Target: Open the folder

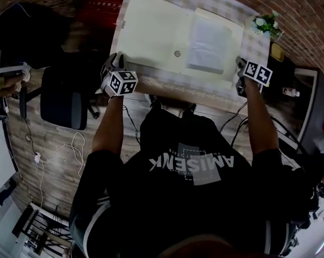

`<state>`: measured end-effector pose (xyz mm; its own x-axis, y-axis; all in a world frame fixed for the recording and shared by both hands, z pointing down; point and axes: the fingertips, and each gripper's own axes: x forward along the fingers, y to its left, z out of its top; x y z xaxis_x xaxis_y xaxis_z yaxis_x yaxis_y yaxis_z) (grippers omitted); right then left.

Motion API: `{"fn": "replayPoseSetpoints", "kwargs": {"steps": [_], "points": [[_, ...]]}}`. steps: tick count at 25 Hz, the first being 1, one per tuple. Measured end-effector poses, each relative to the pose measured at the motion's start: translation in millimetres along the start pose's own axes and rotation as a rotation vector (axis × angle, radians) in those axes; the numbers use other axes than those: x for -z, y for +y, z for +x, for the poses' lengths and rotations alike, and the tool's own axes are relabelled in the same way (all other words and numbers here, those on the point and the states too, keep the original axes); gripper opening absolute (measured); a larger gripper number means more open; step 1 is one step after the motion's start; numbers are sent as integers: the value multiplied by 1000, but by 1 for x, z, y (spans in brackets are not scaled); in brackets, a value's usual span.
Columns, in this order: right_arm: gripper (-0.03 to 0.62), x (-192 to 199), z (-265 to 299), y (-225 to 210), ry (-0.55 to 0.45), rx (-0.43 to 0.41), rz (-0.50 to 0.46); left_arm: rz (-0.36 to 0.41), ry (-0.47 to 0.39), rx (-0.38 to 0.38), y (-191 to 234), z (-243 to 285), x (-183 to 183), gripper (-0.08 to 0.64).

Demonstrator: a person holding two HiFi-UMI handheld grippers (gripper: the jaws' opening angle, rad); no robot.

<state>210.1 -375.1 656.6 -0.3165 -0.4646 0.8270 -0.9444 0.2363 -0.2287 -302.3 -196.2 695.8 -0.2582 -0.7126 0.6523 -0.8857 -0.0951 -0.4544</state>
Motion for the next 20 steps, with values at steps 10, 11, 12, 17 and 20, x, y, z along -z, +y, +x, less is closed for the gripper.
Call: {"fn": "replayPoseSetpoints", "kwargs": {"steps": [10, 11, 12, 17, 20], "points": [[97, 0, 1, 3, 5, 5, -9, -85, 111, 244, -24, 19, 9, 14], [95, -1, 1, 3, 4, 4, -8, -94, 119, 267, -24, 18, 8, 12], [92, -1, 1, 4, 4, 4, -10, -96, 124, 291, -25, 17, 8, 14], [89, 1, 1, 3, 0, -8, -12, -75, 132, 370, -35, 9, 1, 14], [89, 1, 0, 2, -3, -12, -1, -115, 76, 423, -49, 1, -17, 15]]}}
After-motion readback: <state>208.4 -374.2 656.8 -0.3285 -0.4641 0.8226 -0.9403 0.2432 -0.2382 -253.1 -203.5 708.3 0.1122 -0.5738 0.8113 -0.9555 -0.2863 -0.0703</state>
